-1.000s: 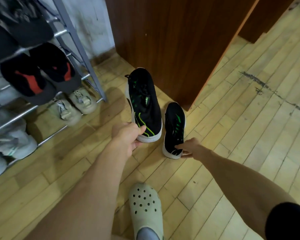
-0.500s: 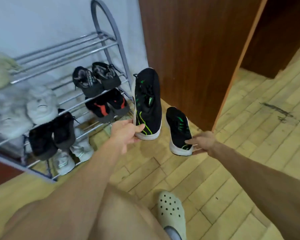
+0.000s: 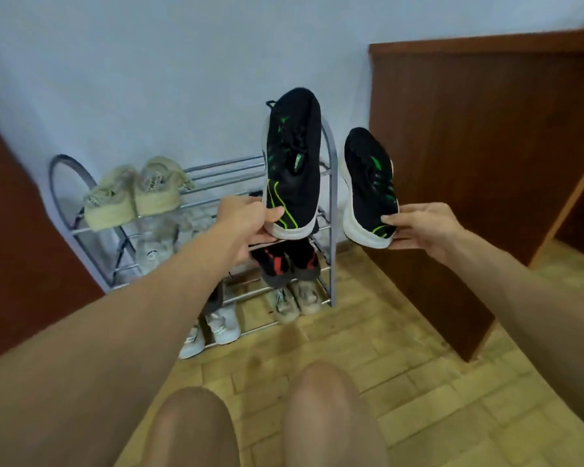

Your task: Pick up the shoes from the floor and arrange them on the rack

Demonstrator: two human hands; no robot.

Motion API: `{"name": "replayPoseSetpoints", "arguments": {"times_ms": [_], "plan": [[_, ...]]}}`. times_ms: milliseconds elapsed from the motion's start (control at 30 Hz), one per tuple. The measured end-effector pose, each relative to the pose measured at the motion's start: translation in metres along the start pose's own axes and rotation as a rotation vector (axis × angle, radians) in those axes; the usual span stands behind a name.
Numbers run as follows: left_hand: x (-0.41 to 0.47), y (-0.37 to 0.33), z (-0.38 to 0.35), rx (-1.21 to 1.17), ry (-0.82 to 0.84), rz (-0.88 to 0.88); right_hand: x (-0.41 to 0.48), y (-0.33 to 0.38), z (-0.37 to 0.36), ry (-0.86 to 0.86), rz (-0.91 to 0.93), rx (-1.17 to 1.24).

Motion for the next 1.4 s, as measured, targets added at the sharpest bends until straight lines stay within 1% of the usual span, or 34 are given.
{"name": "replayPoseSetpoints", "arguments": {"times_ms": [200,367,567,700,800,900,967,1033,1100,1233,1333,1400], "plan": [[0.048,-0.009,0.024,-0.153,-0.099,0.068,0.06,0.051,-0.041,0.112,0.078,-0.146],[0.093,-0.001,0.049,-0.195,-0.224,0.095,0.107,0.066,-0.083,0.19,0.085,-0.184],[0.14,-0.005,0.056,-0.167,-0.307,0.068,0.16,0.075,-0.111,0.171,0.082,-0.221],[0.172,-0.01,0.041,-0.194,-0.244,0.078,0.183,0.072,-0.124,0.159,0.036,-0.225],[0.186,-0.014,0.03,-0.157,-0.184,0.115,0.195,0.062,-0.134,0.149,0.007,-0.193],[0.189,-0.017,0.026,-0.173,-0.177,0.114,0.203,0.051,-0.138,0.098,0.017,-0.155],[0.187,-0.017,0.021,-0.105,-0.15,0.117,0.205,0.049,-0.136,0.063,0.055,-0.153],[0.183,-0.017,0.015,0.064,-0.109,0.118,0.205,0.048,-0.134,0.046,0.105,-0.223],[0.176,-0.018,0.012,0.164,-0.064,0.114,0.198,0.051,-0.135,0.058,0.149,-0.313],[0.149,-0.033,0.016,0.232,-0.011,0.061,0.173,0.058,-0.139,0.152,0.196,-0.576],[0.121,-0.045,0.03,0.287,0.003,0.01,0.152,0.066,-0.129,0.126,0.248,-0.655],[0.102,-0.053,0.044,0.351,-0.033,-0.055,0.135,0.08,-0.126,0.1,0.33,-0.705]]}}
Point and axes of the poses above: each hand's wrist, its own x-axis towards the middle knuckle, its own z-axis out of the back of the hand, y = z × x, the point moved 8 cm from there along x, towards the middle knuckle, and after that the axes turned 7 degrees about z, right-handed, at the moved point
